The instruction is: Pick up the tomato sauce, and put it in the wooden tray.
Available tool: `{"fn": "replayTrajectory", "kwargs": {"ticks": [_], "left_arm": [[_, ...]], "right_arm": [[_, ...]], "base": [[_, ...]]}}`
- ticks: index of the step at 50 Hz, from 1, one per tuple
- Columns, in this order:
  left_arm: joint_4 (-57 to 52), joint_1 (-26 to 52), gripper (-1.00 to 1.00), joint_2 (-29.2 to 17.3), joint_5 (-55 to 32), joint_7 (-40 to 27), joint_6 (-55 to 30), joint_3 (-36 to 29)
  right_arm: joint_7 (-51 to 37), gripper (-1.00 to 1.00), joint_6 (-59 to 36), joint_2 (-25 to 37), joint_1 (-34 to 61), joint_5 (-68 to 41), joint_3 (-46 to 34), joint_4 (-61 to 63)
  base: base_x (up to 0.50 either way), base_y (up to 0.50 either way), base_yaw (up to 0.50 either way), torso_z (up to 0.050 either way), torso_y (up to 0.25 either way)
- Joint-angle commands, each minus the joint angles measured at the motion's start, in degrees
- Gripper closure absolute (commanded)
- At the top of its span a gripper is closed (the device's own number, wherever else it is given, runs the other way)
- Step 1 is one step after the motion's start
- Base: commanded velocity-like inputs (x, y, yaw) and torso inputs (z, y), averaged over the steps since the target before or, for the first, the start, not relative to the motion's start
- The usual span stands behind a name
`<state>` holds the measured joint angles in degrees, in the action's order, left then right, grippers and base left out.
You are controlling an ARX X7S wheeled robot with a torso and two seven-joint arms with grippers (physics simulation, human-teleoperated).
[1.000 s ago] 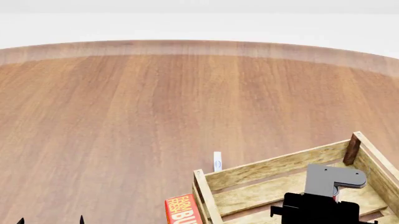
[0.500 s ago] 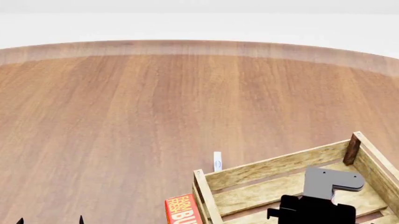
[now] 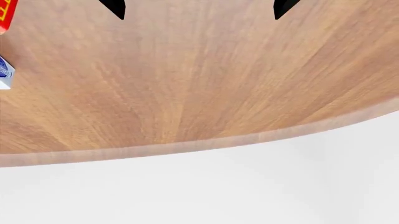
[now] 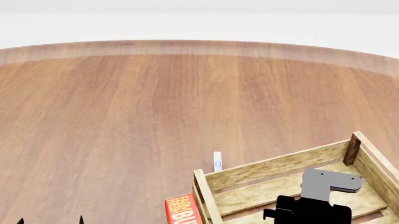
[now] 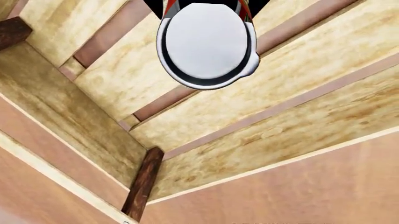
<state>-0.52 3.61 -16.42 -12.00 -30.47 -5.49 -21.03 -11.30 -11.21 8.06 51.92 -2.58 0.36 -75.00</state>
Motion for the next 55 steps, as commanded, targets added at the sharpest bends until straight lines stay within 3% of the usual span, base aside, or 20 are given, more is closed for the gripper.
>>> {"fn": "replayTrajectory", "kwargs": {"ticks": [1, 7, 8, 55], "left_arm": [[0.69, -0.1, -1.0, 0.55, -1.07, 3.36, 2.57, 0.68], [1.08, 0.06, -1.0, 0.51, -1.16, 3.38, 2.83, 0.62], [1.22, 0.08, -1.0, 0.52, -1.18, 3.4, 2.96, 0.62], [0.11, -0.06, -1.0, -0.16, -1.77, 2.43, 2.37, -0.04]], "right_arm": [[2.43, 1.0, 0.39, -0.83, -0.5, 2.32, 1.56, 0.02], [2.26, 1.0, 0.26, -0.83, -0.57, 2.38, 1.71, 0.02], [2.01, -1.0, 0.18, -0.84, -0.53, 2.35, 1.81, 0.02], [2.96, -1.0, 1.92, -0.44, 0.13, 2.46, 1.81, 0.04]], "base": [[0.0, 0.0, 0.0, 0.0, 0.0], [0.0, 0.0, 0.0, 0.0, 0.0], [0.0, 0.0, 0.0, 0.0, 0.0], [0.0, 0.0, 0.0, 0.0, 0.0]]}}
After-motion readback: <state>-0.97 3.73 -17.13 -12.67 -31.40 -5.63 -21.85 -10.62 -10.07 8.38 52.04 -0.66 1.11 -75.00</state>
